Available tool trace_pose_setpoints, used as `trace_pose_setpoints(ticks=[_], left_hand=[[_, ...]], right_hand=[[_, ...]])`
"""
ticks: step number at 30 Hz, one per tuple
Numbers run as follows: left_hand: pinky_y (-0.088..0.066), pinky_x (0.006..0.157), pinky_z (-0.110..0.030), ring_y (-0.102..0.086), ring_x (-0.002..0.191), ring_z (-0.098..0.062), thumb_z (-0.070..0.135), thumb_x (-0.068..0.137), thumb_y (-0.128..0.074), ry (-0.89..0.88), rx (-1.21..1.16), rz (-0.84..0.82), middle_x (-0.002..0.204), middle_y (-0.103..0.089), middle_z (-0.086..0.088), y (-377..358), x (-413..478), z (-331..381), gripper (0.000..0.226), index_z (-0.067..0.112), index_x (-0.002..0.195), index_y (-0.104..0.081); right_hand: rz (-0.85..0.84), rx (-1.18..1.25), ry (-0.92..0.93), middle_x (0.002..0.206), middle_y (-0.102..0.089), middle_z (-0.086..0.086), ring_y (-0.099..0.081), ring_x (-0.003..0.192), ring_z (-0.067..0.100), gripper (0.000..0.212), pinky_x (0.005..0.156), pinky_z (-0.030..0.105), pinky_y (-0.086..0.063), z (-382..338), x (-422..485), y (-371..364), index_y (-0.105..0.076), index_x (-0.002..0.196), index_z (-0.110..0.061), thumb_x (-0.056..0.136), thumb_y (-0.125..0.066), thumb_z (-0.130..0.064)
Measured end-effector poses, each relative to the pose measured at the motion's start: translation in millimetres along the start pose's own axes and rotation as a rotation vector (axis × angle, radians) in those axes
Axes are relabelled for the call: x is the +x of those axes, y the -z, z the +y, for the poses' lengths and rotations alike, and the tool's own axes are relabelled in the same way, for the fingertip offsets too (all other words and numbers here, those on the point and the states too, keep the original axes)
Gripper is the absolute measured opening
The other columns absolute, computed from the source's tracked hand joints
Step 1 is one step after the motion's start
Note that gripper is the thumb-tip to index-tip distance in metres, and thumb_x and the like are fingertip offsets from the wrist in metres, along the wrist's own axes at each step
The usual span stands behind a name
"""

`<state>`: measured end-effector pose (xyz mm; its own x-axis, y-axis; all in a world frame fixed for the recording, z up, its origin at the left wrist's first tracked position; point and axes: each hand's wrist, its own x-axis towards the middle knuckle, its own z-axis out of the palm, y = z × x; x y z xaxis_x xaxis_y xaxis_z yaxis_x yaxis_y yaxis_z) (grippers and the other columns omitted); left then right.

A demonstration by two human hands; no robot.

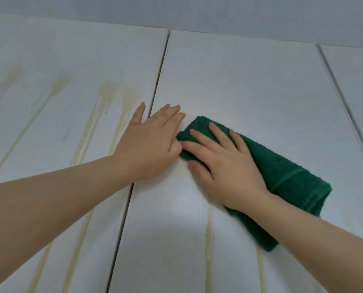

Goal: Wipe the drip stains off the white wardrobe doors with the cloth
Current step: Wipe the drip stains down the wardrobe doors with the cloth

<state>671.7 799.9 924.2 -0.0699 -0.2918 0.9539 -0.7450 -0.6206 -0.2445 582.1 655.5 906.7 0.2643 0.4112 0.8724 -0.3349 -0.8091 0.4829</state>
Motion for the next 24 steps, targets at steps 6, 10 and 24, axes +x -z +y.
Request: trace_pose_setpoints(ticks=[6,10,24], left_hand=[[0.011,0.115,-0.034,0.004,0.144,-0.004,0.043,0.069,0.01,-0.054,-0.007,0.007,0.158,-0.002,0.009,-8.3,-1.4,11.5,0.086,0.022,0.151,-0.005],[0.011,0.115,-0.034,0.007,0.143,-0.004,0.043,0.064,0.015,-0.073,-0.003,0.002,0.158,0.002,0.009,-16.3,3.9,25.5,0.091,0.022,0.151,-0.001],[0.019,0.112,-0.047,0.02,0.142,-0.008,0.041,0.095,-0.002,-0.031,0.041,-0.086,0.155,0.021,0.006,-29.3,-0.9,46.6,0.06,0.02,0.147,0.017]], right_hand=[[-0.031,-0.046,-0.249,0.153,-0.024,-0.014,-0.01,0.144,0.015,0.046,0.114,0.036,-0.003,85.4,8.3,29.6,-0.027,0.143,-0.042,0.097,-0.026,-0.039],[0.026,-0.067,-0.433,0.156,-0.015,-0.013,-0.003,0.145,0.017,0.046,0.115,0.041,0.001,55.5,8.9,21.3,-0.021,0.145,-0.042,0.099,-0.023,-0.04],[0.048,-0.085,-0.621,0.157,-0.014,-0.009,-0.002,0.145,0.018,0.047,0.115,0.043,0.001,75.0,-31.4,28.3,-0.021,0.147,-0.038,0.1,-0.024,-0.038]])
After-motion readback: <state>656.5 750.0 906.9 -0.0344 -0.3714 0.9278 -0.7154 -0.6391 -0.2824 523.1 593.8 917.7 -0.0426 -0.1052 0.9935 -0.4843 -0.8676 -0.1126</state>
